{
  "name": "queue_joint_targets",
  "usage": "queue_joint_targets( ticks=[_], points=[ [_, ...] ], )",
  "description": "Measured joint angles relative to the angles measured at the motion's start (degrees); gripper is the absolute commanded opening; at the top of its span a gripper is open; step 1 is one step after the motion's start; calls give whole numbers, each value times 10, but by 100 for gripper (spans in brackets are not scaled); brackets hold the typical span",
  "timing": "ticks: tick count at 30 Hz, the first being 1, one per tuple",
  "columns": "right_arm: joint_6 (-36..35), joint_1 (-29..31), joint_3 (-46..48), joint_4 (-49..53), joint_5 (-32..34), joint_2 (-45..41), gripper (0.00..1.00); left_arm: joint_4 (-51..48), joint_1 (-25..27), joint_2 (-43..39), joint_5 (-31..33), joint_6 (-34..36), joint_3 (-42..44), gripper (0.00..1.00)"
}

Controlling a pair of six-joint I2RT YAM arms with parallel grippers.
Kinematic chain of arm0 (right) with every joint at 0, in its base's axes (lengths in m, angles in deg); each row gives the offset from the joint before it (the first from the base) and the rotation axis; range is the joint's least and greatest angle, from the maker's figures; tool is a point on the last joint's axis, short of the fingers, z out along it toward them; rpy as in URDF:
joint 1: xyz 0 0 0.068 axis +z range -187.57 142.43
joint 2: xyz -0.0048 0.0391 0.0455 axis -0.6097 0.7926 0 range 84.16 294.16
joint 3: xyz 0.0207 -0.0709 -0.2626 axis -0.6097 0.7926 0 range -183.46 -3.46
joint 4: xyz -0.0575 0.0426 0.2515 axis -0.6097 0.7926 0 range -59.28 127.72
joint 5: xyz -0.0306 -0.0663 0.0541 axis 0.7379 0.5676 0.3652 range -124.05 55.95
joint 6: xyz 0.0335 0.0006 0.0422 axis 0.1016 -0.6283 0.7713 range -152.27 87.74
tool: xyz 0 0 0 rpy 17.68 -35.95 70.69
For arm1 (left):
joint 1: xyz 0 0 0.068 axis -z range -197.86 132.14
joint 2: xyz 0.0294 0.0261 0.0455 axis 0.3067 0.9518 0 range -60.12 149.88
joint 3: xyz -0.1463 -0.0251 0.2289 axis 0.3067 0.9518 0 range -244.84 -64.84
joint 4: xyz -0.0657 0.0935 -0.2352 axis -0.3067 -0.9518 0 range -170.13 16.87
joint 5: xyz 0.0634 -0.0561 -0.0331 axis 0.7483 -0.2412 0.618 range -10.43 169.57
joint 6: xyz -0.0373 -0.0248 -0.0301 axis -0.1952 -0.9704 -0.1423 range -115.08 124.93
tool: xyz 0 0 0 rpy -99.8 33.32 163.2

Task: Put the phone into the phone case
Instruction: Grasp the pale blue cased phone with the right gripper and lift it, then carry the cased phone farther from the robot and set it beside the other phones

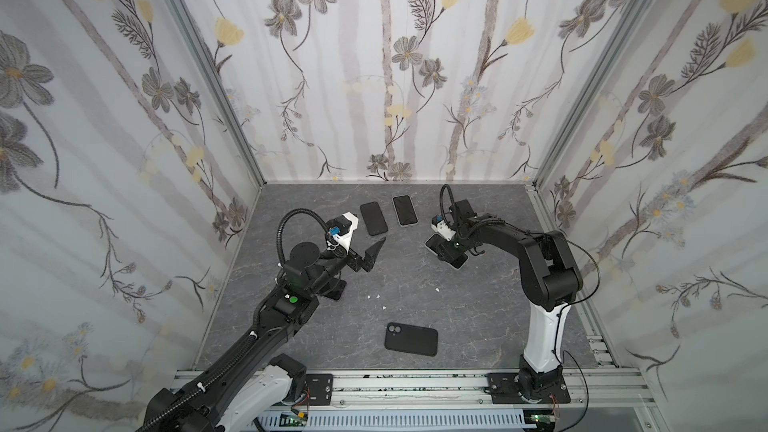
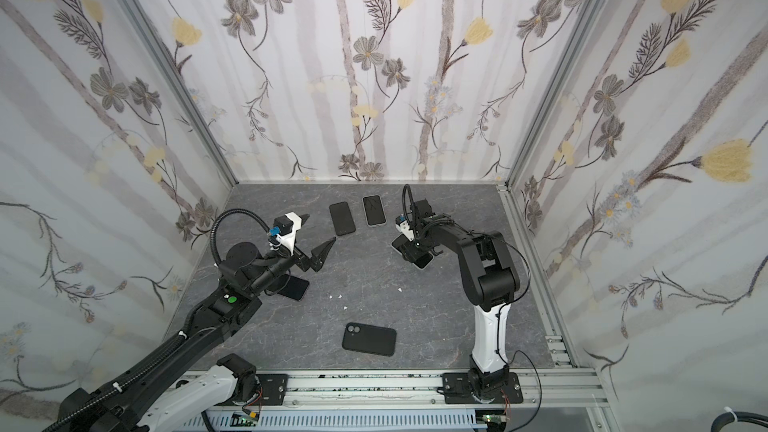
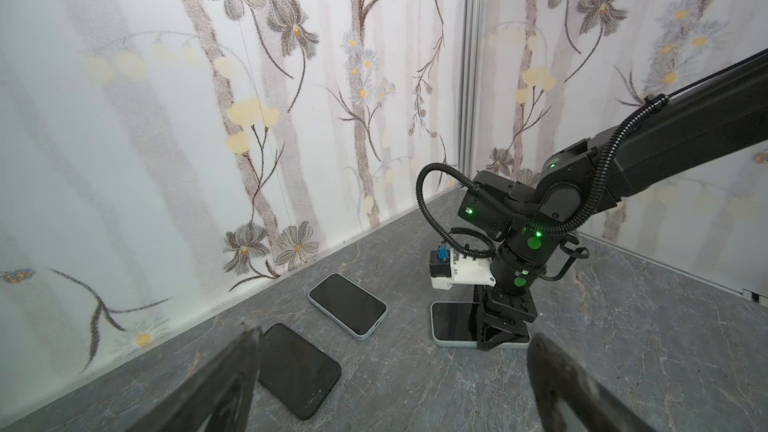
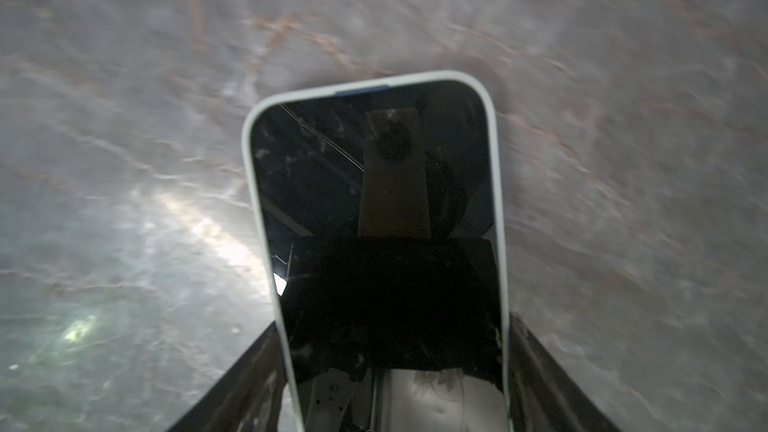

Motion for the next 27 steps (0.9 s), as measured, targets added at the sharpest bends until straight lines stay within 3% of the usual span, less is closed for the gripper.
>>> queue_joint_targets(
  ticks=[12,27],
  points=[
    [161,-21,-201,1,52,140,62,0,-1,15,13,0,0,100],
    [235,-22,-402,17,80,266,69,0,-2,32,19,0,0,100]
  ],
)
